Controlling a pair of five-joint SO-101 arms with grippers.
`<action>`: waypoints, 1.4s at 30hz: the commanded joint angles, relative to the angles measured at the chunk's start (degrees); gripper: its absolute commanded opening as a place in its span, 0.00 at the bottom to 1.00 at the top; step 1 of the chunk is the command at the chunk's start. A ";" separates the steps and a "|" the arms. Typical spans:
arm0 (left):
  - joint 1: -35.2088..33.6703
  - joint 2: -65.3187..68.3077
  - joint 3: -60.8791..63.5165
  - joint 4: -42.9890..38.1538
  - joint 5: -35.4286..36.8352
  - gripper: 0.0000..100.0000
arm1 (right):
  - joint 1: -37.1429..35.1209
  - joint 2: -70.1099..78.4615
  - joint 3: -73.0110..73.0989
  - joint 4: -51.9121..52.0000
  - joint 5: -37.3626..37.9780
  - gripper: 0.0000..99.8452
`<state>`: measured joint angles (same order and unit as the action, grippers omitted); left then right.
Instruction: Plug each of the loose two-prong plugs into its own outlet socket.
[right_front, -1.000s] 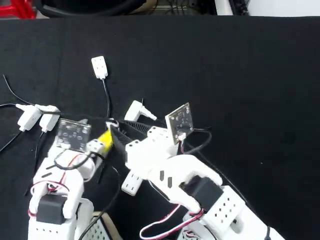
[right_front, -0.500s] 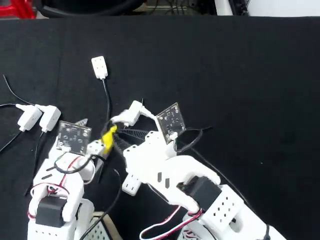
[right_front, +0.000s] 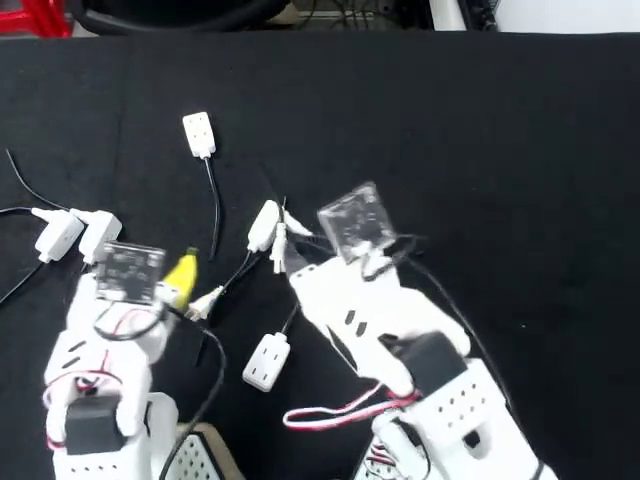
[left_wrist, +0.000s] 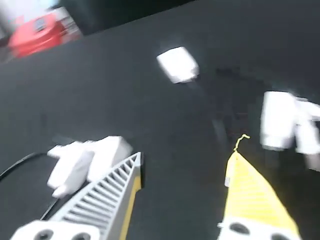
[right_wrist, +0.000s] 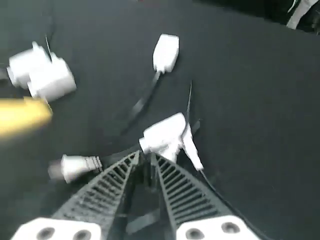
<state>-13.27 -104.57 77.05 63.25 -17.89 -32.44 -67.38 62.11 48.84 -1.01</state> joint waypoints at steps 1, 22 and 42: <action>-9.27 0.00 1.71 0.26 -0.53 0.27 | 1.23 11.38 -8.13 4.04 10.90 0.02; -15.43 0.09 20.18 -0.44 -10.29 0.27 | 1.41 84.53 -53.23 7.82 -9.05 0.18; -15.43 0.09 20.26 -0.44 -10.37 0.27 | 3.25 89.54 -61.67 17.23 -5.19 0.03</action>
<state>-29.36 -104.31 96.13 63.25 -27.82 -29.89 22.46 4.97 63.34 -6.64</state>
